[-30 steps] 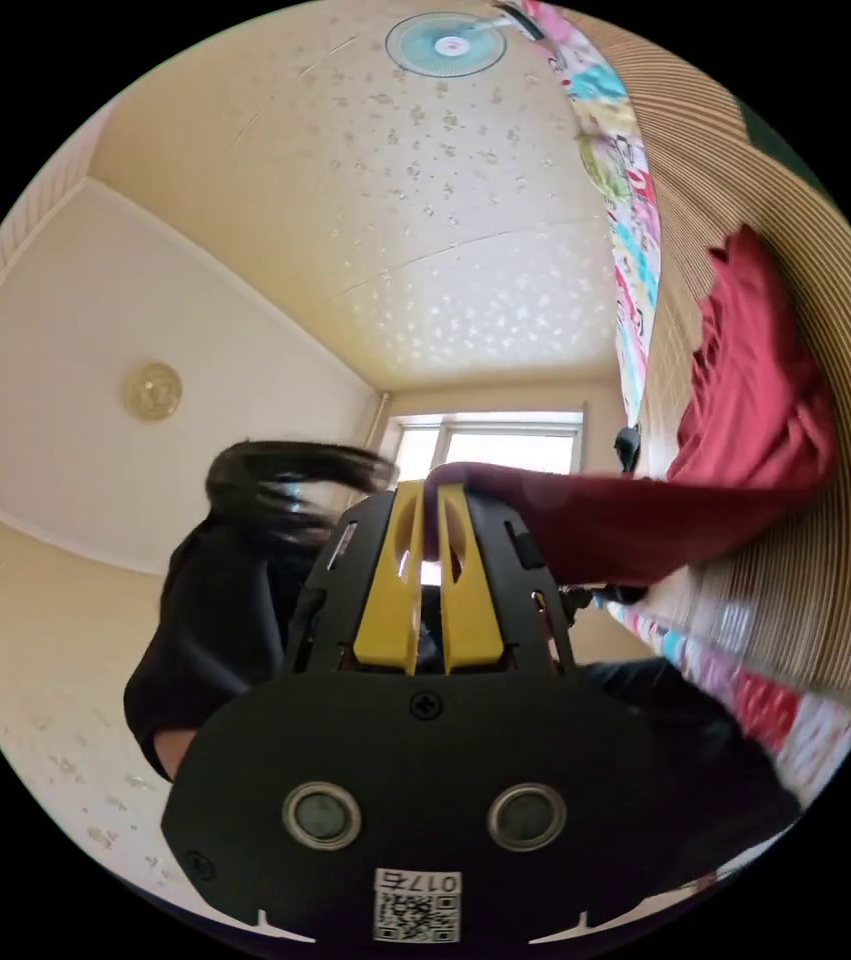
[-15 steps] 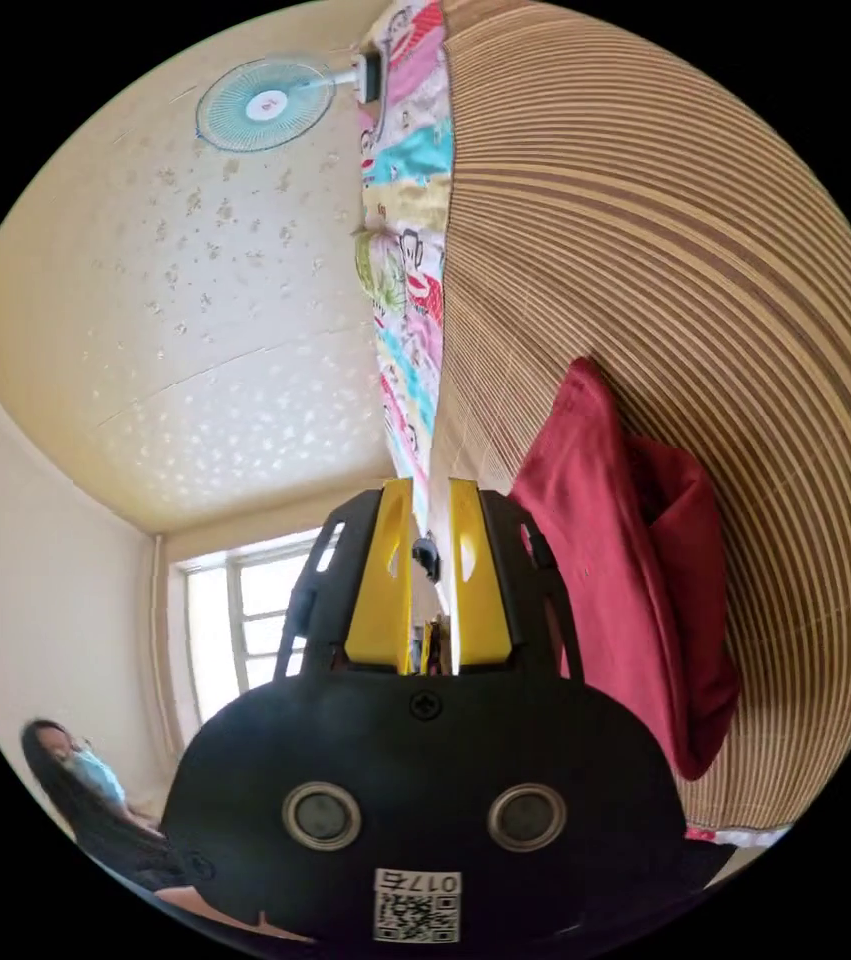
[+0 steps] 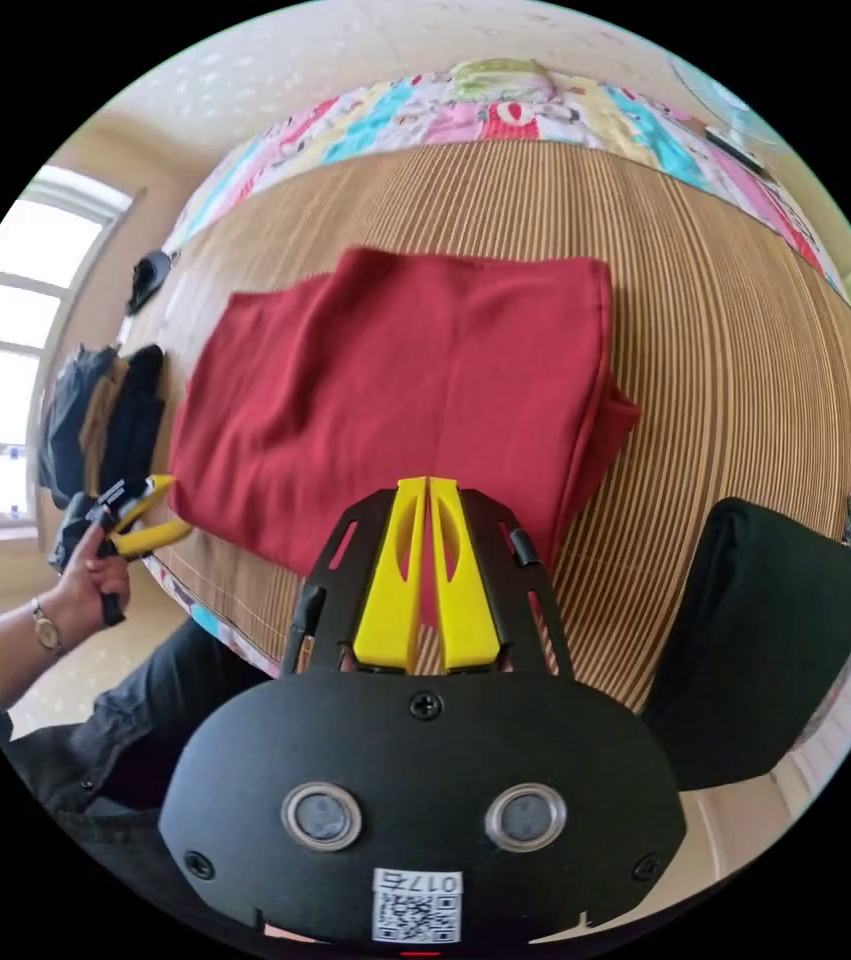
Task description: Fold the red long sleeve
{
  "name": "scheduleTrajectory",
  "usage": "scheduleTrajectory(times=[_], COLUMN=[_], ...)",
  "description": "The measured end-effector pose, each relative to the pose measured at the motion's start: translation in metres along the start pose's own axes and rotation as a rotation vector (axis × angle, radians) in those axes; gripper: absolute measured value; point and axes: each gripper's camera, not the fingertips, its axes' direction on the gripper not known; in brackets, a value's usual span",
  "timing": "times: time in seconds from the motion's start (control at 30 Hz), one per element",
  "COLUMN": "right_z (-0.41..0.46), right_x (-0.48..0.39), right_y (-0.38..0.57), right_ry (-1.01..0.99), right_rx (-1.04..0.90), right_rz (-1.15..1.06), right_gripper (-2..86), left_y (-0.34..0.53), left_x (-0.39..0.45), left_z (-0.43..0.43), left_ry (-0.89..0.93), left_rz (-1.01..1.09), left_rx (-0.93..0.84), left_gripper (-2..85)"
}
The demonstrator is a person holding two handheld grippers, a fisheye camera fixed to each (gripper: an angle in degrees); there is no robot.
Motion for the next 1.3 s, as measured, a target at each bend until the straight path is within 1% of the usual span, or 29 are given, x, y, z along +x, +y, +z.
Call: scheduleTrajectory(times=[0.03, 0.07, 0.13, 0.2, 0.27, 0.3, 0.37, 0.4, 0.47, 0.5, 0.57, 0.6, 0.67, 0.8, 0.87, 0.9, 0.97, 1.0, 1.07, 1.1, 1.17, 1.3], right_z=[0.016, 0.024, 0.023, 0.02, 0.016, 0.016, 0.012, 0.01, 0.0, -0.004, -0.026, -0.033, -0.057, -0.078, -0.085, -0.085, -0.09, -0.092, -0.098, -0.098, -0.097, -0.088], right_x=[-0.002, -0.002, 0.004, 0.013, 0.017, 0.017, 0.016, 0.018, 0.031, 0.035, 0.054, 0.059, 0.082, 0.12, 0.145, 0.151, 0.173, 0.179, 0.198, 0.201, 0.208, 0.205], right_y=[0.002, 0.008, 0.011, 0.0, -0.01, -0.01, -0.006, -0.005, 0.001, 0.003, 0.016, 0.021, 0.051, 0.104, 0.14, 0.148, 0.174, 0.18, 0.19, 0.189, 0.176, 0.143], right_ry=[0.041, 0.028, -0.02, -0.089, -0.13, -0.13, -0.143, -0.155, -0.242, -0.264, -0.278, -0.271, -0.257, -0.286, -0.383, -0.432, -0.599, -0.626, -0.724, -0.745, -0.797, -0.84], right_rx=[-0.05, -0.029, 0.008, -0.036, -0.069, -0.068, -0.041, -0.035, -0.017, -0.013, 0.019, 0.038, 0.105, 0.165, 0.21, 0.223, 0.3, 0.325, 0.383, 0.38, 0.343, 0.232], right_rz=[-0.006, -0.042, -0.016, 0.055, 0.087, 0.078, 0.068, 0.076, 0.153, 0.176, 0.268, 0.292, 0.383, 0.526, 0.597, 0.597, 0.605, 0.62, 0.662, 0.665, 0.626, 0.515], right_gripper=[0.5, 0.5, 0.5, 0.4, 0.4, 0.3, 0.2, 0.2, 0.1, 0.1, 0.1, 0.1, 0.2, 0.5, 1.1, 1.3, 2.9, 3.7, 8.7, 10.8, 18.1, 23.2], left_y=[-0.005, -0.008, -0.016, -0.022, -0.019, -0.015, 0.01, 0.019, 0.06, 0.071, 0.125, 0.138, 0.18, 0.218, 0.225, 0.223, 0.197, 0.187, 0.141, 0.129, 0.086, 0.038], left_x=[-0.009, -0.014, -0.015, -0.003, 0.034, 0.047, 0.104, 0.119, 0.173, 0.184, 0.213, 0.216, 0.211, 0.184, 0.168, 0.165, 0.152, 0.149, 0.133, 0.128, 0.11, 0.087], left_z=[0.007, 0.012, 0.02, 0.024, 0.031, 0.034, 0.053, 0.06, 0.102, 0.115, 0.17, 0.184, 0.243, 0.308, 0.333, 0.335, 0.329, 0.325, 0.309, 0.305, 0.296, 0.31], left_ry=[0.029, 0.048, 0.102, 0.152, 0.219, 0.219, 0.16, 0.134, 0.021, -0.007, -0.124, -0.152, -0.246, -0.297, -0.266, -0.25, -0.211, -0.203, -0.192, -0.195, -0.236, -0.307], left_rz=[-0.048, -0.086, -0.087, 0.013, 0.253, 0.314, 0.561, 0.622, 0.849, 0.904, 1.116, 1.161, 1.27, 1.329, 1.327, 1.313, 1.214, 1.181, 1.027, 0.991, 0.869, 0.761], left_rx=[0.009, 0.026, 0.017, -0.006, -0.07, -0.09, -0.164, -0.184, -0.287, -0.318, -0.42, -0.444, -0.548, -0.682, -0.795, -0.802, -0.714, -0.68, -0.545, -0.511, -0.408, -0.384], left_gripper=[14.0, 12.7, 8.8, 6.3, 5.4, 5.3, 5.0, 5.0, 4.8, 4.8, 4.8, 4.8, 4.9, 5.8, 5.7, 5.2, 5.6, 6.2, 8.9, 9.6, 11.8, 14.4])
